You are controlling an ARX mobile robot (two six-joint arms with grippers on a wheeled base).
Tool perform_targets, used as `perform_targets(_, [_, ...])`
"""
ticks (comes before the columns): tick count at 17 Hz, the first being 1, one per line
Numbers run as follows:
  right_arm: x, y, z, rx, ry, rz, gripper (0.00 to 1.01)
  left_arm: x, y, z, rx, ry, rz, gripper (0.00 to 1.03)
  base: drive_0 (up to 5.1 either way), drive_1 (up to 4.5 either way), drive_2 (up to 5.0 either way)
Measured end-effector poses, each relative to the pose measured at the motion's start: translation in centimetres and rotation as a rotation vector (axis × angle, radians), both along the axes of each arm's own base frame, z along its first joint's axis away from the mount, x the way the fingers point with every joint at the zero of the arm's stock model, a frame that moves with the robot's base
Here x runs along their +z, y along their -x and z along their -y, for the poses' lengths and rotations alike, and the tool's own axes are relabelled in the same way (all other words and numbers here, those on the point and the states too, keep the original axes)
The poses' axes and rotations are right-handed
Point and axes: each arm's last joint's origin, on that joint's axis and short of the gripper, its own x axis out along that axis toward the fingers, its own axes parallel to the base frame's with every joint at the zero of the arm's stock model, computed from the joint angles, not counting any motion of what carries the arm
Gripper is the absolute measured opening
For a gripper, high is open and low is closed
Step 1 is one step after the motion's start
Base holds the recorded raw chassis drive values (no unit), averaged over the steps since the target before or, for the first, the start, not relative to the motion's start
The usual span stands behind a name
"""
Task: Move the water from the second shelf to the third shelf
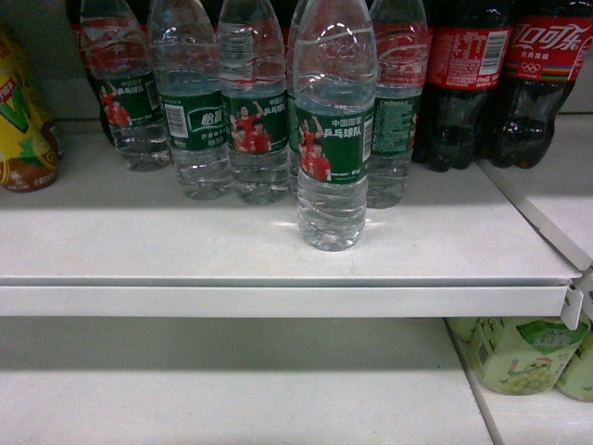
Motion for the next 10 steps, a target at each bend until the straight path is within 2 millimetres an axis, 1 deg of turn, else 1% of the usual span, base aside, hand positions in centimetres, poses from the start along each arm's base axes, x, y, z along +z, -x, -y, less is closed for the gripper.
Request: perform_targets(10, [0.0, 0.0, 0.0, 0.0, 0.0, 0.0, 0.98, 0.0, 0.0, 0.0, 0.0, 0.0, 0.0, 0.98, 0.0, 0.0, 0.0])
